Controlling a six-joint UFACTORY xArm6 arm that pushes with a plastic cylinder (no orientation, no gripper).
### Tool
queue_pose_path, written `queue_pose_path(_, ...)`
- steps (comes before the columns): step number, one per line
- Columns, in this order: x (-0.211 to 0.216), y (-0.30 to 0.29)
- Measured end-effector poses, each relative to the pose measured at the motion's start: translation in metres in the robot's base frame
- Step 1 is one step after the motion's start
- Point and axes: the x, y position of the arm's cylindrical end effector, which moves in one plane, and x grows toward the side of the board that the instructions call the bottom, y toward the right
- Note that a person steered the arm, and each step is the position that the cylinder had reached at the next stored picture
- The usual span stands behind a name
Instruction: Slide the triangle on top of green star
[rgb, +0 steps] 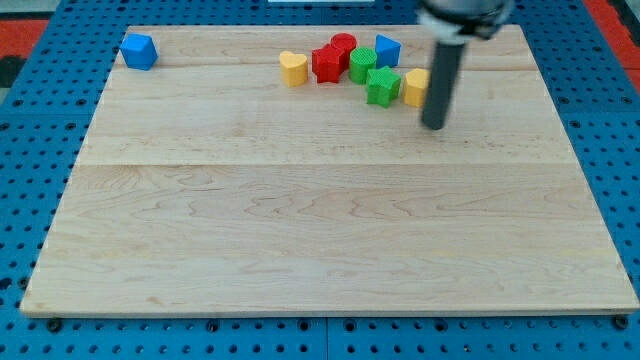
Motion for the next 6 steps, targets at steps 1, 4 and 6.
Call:
queue_pose_path(1, -0.072, 0.028)
queue_pose_path(4, -0.147, -0.061)
queue_pose_path(6, -0.124, -0.067)
